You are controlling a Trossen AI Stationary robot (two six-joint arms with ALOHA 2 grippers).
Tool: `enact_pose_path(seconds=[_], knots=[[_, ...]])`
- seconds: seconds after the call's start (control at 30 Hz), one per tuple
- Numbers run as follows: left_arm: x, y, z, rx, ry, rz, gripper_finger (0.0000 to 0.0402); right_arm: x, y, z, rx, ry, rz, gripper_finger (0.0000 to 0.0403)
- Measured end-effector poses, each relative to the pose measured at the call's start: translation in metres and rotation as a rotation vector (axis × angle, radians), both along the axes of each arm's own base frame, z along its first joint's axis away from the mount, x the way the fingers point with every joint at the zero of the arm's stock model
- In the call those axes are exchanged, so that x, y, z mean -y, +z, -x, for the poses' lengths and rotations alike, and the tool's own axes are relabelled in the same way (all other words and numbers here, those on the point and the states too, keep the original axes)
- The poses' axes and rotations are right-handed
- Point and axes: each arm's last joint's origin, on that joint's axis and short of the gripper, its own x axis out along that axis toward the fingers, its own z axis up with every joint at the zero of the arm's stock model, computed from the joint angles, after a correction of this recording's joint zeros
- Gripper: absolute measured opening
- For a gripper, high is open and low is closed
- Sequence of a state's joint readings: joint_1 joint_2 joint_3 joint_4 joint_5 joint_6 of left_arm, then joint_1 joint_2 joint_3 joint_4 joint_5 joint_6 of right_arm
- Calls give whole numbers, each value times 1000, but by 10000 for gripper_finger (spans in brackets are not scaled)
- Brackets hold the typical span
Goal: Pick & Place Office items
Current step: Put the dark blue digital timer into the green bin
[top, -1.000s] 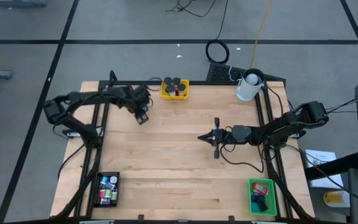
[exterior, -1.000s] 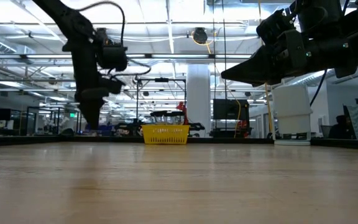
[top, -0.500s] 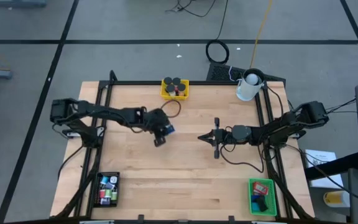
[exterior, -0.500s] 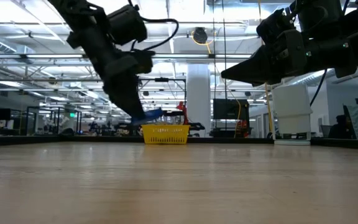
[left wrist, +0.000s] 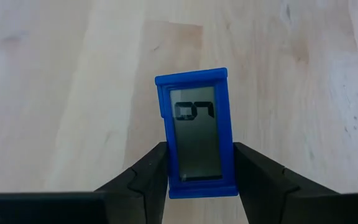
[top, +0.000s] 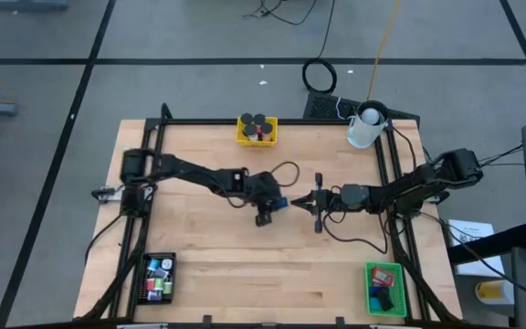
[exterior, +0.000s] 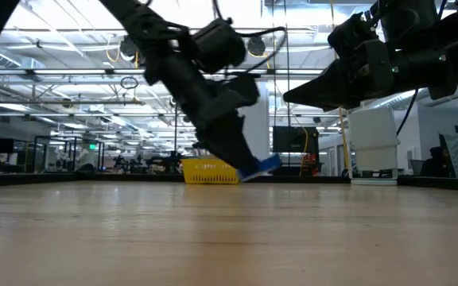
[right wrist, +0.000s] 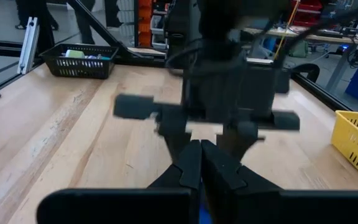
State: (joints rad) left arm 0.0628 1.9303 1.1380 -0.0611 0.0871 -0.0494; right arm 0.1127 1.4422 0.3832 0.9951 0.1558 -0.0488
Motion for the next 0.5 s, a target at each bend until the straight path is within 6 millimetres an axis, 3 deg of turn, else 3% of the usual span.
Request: enact_pose_path(seconds=[0.2, 0.37, 0.5], knots=[[-1, -16, -28, -62, -24, -10, 164, 0, -1, 0, -6, 0, 1, 1], [0, -20, -32, -78, -43, -6, 167, 0, -1, 0, -7, 0, 1, 1], [2, -21, -30, -99, -53, -11, 191, 0, 0, 0, -5, 0, 0, 1]])
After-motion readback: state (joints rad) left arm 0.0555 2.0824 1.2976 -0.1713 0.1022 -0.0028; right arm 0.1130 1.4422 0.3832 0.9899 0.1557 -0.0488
